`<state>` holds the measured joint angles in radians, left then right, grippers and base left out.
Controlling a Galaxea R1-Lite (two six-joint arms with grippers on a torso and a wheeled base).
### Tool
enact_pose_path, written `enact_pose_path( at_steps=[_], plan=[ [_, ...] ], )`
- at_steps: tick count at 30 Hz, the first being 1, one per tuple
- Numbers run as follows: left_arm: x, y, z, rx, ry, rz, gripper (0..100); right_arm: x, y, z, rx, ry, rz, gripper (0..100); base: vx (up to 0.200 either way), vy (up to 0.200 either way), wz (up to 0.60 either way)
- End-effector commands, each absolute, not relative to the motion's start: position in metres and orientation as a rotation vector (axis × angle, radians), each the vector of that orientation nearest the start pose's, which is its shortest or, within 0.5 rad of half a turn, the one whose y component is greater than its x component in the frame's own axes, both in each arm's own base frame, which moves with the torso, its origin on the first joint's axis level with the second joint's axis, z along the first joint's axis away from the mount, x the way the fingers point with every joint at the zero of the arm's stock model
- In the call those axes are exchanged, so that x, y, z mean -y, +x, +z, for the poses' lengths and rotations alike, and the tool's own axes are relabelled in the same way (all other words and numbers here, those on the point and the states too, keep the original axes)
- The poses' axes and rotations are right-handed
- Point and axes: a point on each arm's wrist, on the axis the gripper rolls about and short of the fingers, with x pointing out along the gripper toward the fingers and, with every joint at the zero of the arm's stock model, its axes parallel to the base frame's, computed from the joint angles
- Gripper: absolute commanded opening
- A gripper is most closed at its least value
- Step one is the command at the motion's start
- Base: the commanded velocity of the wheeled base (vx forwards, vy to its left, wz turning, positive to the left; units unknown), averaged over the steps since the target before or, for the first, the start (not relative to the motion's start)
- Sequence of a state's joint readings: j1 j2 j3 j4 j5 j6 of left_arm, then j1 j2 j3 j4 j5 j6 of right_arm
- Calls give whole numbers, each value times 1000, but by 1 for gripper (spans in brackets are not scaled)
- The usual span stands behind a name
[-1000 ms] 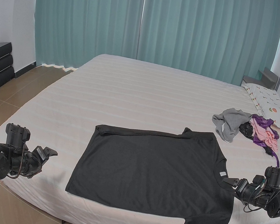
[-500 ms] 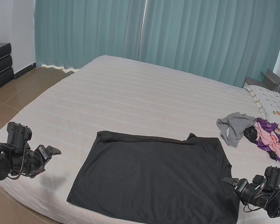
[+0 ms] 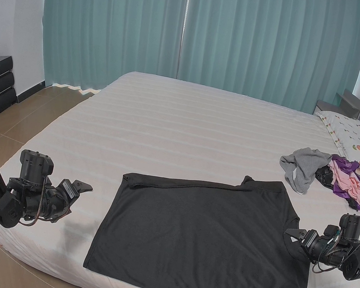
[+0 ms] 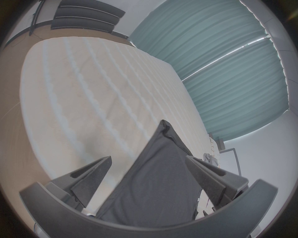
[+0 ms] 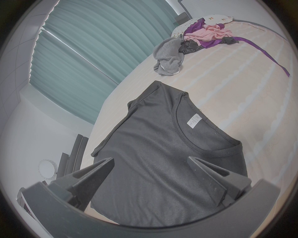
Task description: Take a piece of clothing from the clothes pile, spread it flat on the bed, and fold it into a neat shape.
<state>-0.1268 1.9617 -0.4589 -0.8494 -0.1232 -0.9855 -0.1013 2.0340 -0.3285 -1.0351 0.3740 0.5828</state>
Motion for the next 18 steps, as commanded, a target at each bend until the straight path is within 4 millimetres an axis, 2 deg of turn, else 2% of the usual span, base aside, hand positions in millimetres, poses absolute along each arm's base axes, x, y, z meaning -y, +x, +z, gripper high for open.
enact_pose_path(
  at_steps=[1, 3, 11, 18],
  plan=[
    [58, 310, 46, -724, -932, 54, 100, 19, 264, 20, -724, 718, 63, 100, 0, 0, 0],
    [62, 335, 40, -728, -931, 58, 100, 19, 265, 20, -724, 718, 63, 100, 0, 0, 0],
    [79, 388, 14, -746, -916, 49, 100, 15, 265, 19, -732, 712, 72, 100, 0, 0, 0],
    [101, 408, 6, -735, -872, -19, 100, 15, 264, 17, -742, 713, 70, 100, 0, 0, 0]
  ],
)
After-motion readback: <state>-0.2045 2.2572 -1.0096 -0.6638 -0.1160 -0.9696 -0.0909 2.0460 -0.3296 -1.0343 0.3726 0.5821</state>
